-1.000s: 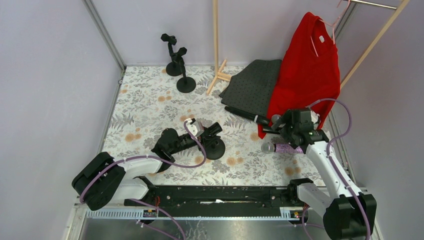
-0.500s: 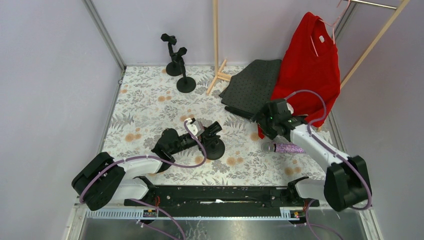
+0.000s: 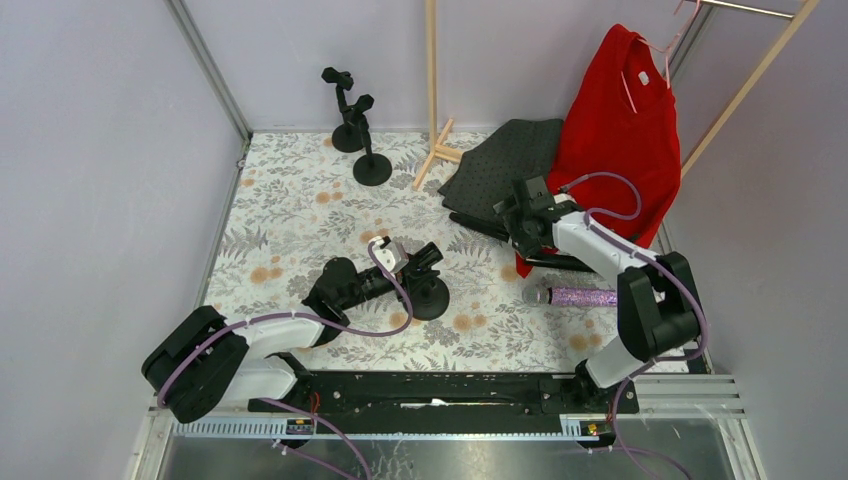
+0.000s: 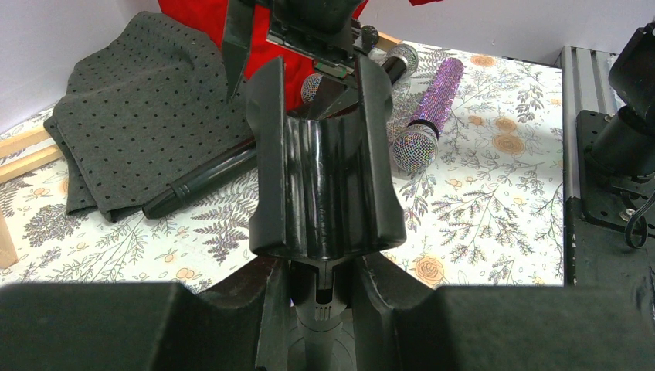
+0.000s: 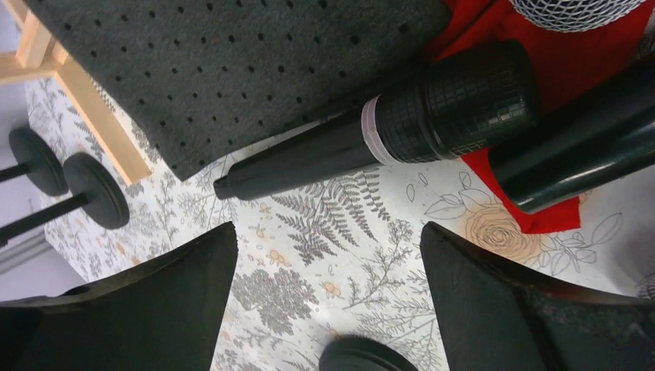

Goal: Attach the microphones to the stand

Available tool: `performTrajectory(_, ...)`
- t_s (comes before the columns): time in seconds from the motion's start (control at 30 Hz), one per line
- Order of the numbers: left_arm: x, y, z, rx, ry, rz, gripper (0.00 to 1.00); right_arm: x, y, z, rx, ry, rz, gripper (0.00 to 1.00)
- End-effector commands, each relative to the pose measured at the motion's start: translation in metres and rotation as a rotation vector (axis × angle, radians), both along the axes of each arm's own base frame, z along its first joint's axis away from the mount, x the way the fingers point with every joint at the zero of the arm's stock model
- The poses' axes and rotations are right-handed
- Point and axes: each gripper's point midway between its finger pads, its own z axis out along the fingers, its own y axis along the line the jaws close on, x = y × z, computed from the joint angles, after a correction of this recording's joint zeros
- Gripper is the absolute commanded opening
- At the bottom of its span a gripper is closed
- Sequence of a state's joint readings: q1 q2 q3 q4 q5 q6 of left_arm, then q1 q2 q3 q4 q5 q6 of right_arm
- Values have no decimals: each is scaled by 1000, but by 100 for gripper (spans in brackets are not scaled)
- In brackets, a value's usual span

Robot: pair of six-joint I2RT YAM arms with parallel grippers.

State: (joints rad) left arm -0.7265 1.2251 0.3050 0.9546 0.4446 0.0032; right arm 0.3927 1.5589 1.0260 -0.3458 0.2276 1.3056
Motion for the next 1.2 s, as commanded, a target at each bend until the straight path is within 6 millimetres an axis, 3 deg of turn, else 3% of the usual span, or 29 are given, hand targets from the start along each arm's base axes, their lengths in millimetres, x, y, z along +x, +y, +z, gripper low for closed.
performTrajectory(0.0, -1, 2, -3, 27, -38, 2, 0, 16, -3, 1, -11, 11, -107, 95)
performTrajectory(0.47, 0, 0, -9, 59, -28, -11, 0, 29, -5, -45, -79, 140, -177, 95)
performTrajectory(0.83, 1, -1, -11, 70, -23, -13, 0, 39, -15, -71, -207, 179, -140, 87)
performTrajectory(0.97, 1, -1, -11, 70, -21, -11, 0, 38, -15, -80, -234, 199, -101, 76)
performTrajectory(1.17, 2, -1, -11, 73, -23, -9, 0, 38, -13, -86, -228, 167, -63, 45)
